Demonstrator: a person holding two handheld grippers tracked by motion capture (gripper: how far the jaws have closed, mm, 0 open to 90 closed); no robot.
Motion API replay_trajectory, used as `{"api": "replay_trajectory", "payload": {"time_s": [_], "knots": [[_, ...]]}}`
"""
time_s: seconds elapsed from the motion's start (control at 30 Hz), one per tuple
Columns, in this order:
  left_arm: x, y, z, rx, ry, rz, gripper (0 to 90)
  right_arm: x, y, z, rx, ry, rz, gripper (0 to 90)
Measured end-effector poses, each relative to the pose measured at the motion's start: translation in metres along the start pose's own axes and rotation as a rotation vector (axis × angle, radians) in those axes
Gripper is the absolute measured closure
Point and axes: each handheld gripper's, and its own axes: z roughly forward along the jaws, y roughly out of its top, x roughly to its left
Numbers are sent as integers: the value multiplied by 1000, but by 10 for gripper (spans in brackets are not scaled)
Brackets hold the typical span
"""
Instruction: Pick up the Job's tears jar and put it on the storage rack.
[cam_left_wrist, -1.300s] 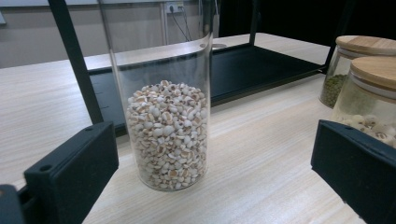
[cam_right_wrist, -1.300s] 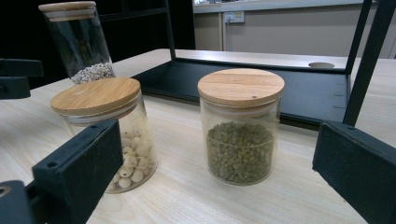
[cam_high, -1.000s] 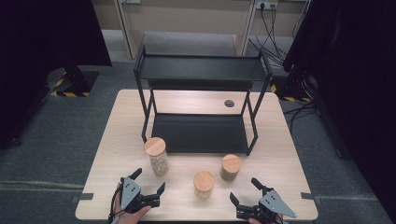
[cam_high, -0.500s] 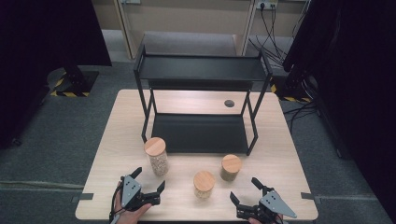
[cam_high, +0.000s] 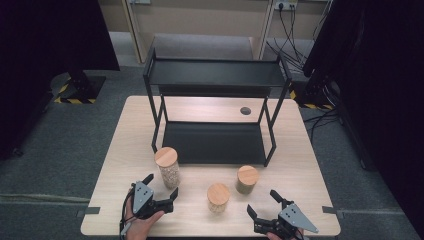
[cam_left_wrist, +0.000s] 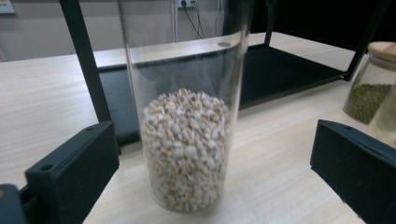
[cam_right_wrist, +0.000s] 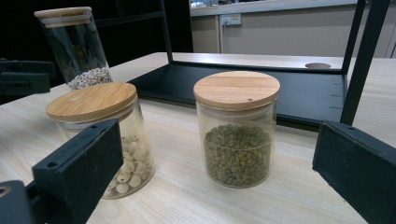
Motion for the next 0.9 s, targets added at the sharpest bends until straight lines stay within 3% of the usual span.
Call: {"api": "replay_trajectory", "payload": {"time_s": [0.23, 0.73, 0.9], "knots": [[4, 9, 11, -12, 13, -9, 8, 0, 0, 0, -3, -1, 2, 20], [6, 23, 29, -13, 20, 10, 15, 0, 0, 0, -1, 2, 1, 20], [8, 26, 36, -13, 24, 6, 75, 0, 0, 0, -1, 3, 1, 21]]}}
